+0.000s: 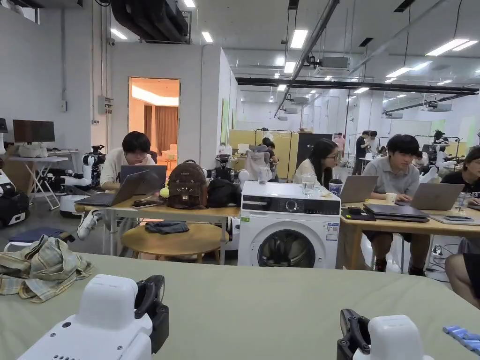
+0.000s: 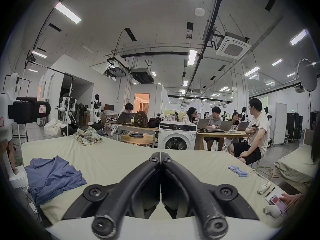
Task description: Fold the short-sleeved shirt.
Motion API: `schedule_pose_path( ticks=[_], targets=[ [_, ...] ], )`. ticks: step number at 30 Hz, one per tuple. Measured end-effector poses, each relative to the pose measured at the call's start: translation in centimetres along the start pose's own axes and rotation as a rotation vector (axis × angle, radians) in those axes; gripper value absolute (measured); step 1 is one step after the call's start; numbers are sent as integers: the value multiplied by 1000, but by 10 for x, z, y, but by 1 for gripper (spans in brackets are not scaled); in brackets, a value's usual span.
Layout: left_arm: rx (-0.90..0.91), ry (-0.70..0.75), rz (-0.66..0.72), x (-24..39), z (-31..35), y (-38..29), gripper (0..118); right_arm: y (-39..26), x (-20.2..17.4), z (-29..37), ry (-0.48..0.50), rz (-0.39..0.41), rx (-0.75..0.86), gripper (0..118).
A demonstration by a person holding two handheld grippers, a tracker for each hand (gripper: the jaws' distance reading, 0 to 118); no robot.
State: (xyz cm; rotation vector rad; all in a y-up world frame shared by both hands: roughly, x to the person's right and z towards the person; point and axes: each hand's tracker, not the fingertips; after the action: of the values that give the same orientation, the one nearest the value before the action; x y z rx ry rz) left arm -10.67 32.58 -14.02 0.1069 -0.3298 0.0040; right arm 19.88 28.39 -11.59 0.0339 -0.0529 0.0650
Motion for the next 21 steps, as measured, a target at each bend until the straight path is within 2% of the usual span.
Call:
schedule_pose_path(
  ticks=[21],
  targets=[
    [-17, 3, -6, -3, -2, -6, 0, -8, 1, -7, -12, 0, -32, 0]
  ],
)
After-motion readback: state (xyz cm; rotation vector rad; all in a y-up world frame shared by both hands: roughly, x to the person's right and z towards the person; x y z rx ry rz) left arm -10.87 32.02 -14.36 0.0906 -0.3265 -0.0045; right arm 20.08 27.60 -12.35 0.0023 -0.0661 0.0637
